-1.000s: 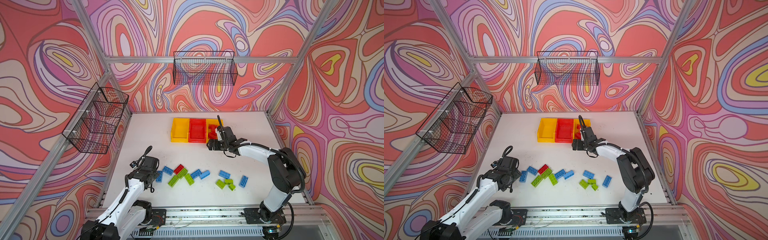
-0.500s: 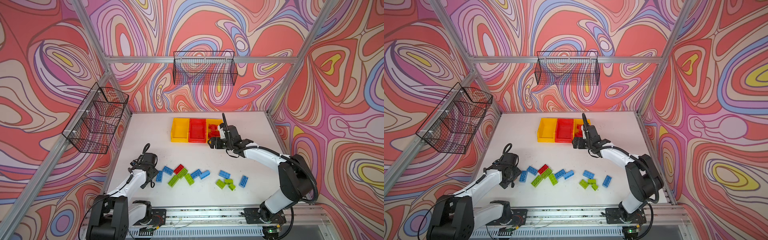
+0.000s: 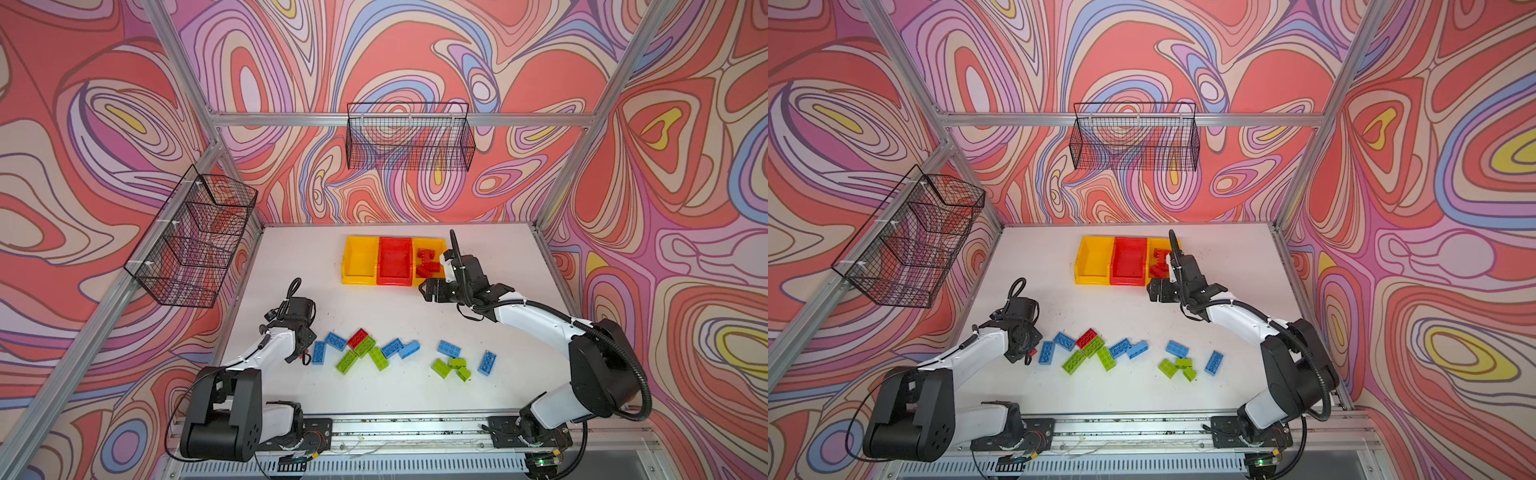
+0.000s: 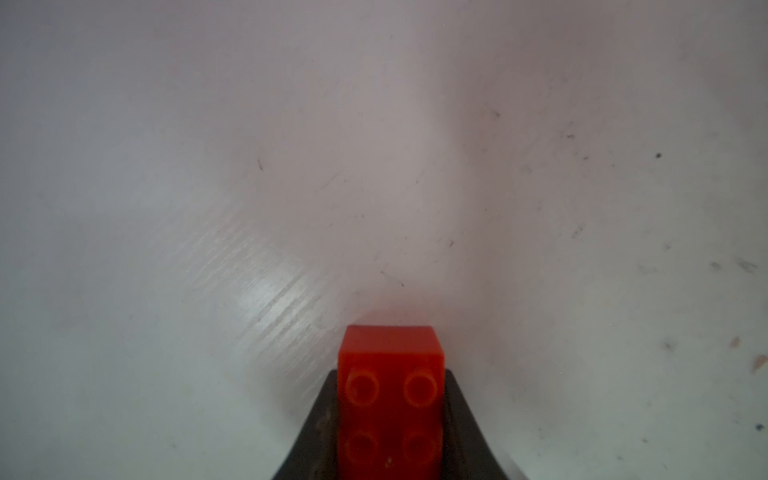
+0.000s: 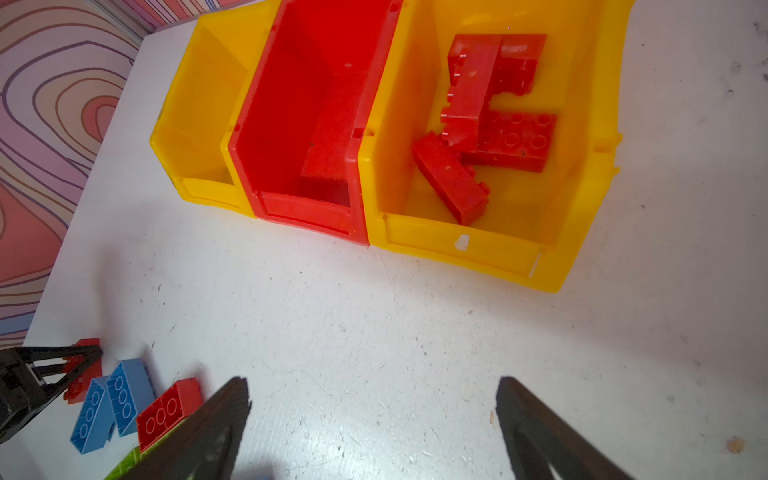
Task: Sort the legos into containers by color
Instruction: 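Grasp the red 2x4 brick with the left gripper while the right gripper withdraws, then carry the red brick to the yellow bin with red bricks and release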
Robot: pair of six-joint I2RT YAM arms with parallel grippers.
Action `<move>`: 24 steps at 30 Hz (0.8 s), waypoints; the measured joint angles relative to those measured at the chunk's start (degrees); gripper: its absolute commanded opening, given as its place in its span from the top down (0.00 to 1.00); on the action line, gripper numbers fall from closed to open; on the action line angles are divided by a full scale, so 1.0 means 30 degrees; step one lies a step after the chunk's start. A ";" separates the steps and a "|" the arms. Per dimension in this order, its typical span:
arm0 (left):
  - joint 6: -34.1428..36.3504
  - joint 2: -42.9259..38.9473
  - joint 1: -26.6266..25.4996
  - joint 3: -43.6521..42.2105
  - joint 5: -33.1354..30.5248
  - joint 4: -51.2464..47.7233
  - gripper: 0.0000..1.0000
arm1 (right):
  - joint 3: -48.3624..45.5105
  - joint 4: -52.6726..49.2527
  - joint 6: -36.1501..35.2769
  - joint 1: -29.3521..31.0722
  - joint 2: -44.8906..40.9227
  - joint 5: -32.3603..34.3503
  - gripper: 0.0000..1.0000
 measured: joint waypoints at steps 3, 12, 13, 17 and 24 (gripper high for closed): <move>0.0240 0.0379 -0.0022 0.0437 0.0568 0.0102 0.81 | -0.0299 -0.0007 0.0022 0.0000 -0.0503 0.0015 0.03; 0.1064 0.1537 -0.3606 0.4903 0.0823 -0.1800 0.84 | -0.1800 -0.0015 0.0430 0.0007 -0.2550 0.0270 0.03; 0.1166 0.1887 -0.4204 0.5821 0.0699 -0.1923 0.84 | -0.1974 -0.0007 0.0503 0.0007 -0.2798 0.0335 0.03; 0.1821 0.3789 -0.6608 0.9806 0.0219 -0.2222 0.84 | -0.2608 -0.0189 0.0845 0.0007 -0.3861 0.0670 0.03; 0.3366 0.8167 -0.9836 1.6211 0.0976 -0.1807 0.84 | -0.2827 -0.0685 0.1180 0.0007 -0.5508 0.1676 0.03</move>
